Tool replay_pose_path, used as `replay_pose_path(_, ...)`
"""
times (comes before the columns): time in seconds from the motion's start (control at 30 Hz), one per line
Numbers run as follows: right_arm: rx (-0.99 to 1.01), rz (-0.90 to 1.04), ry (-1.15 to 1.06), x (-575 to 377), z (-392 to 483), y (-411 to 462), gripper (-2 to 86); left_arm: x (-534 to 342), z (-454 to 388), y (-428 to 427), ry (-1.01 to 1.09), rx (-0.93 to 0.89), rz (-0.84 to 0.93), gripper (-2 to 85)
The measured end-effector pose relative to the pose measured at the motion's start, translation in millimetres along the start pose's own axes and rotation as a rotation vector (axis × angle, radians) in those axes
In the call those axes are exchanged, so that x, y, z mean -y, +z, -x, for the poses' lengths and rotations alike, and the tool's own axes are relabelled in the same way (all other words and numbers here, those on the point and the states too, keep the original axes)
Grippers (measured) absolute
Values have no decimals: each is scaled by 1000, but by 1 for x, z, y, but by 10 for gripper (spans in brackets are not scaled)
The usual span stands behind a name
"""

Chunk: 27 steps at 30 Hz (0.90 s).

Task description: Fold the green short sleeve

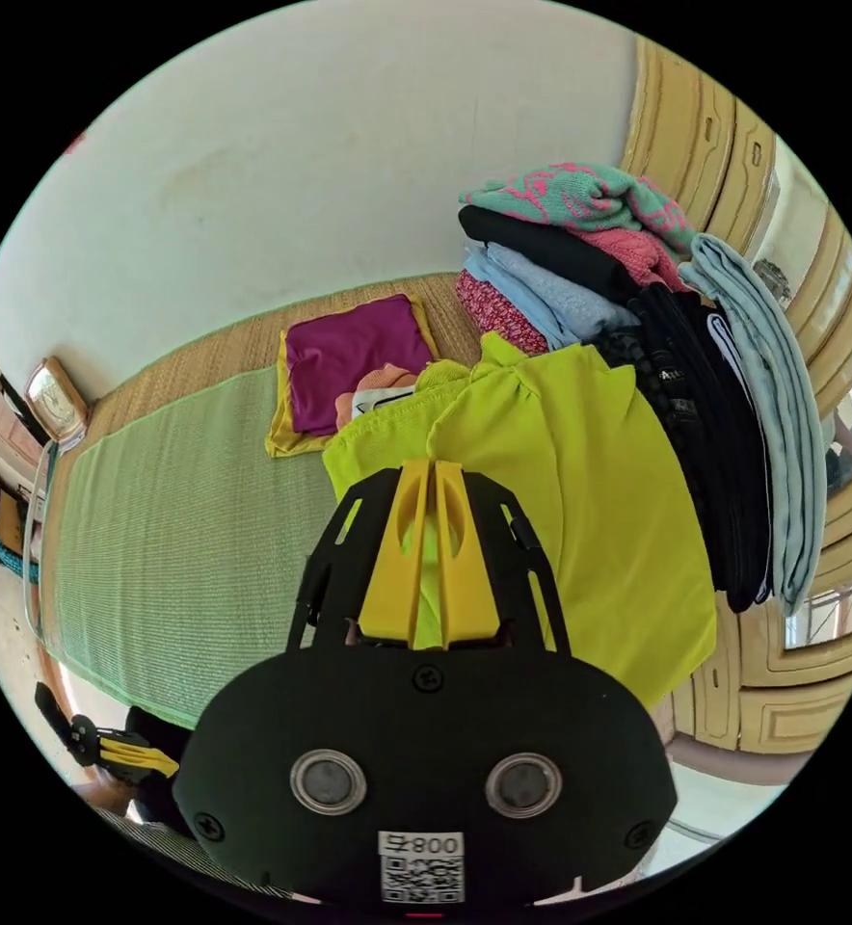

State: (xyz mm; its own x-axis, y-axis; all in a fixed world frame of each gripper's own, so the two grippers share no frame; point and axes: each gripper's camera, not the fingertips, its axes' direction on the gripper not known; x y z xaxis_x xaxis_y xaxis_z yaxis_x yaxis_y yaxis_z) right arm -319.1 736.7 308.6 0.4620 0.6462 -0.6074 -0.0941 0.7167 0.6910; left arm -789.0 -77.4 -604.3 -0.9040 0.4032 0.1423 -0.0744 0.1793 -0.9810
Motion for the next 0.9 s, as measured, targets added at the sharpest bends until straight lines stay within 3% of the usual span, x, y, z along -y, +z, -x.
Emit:
replay_pose_path(0.33, 480, -164, -118, -127, -4, -151, 5, -16, 0, -33, 1, -57, -98, 1)
replay_pose_path(0.63, 760, -256, -140, -233, -55, -283, 5, -27, -7, -66, 13, -120, -210, 3)
replay_pose_path(0.9, 692, -466, -158, -303, -112, -423, 3, -19, -25, -74, 84, -149, -205, 14)
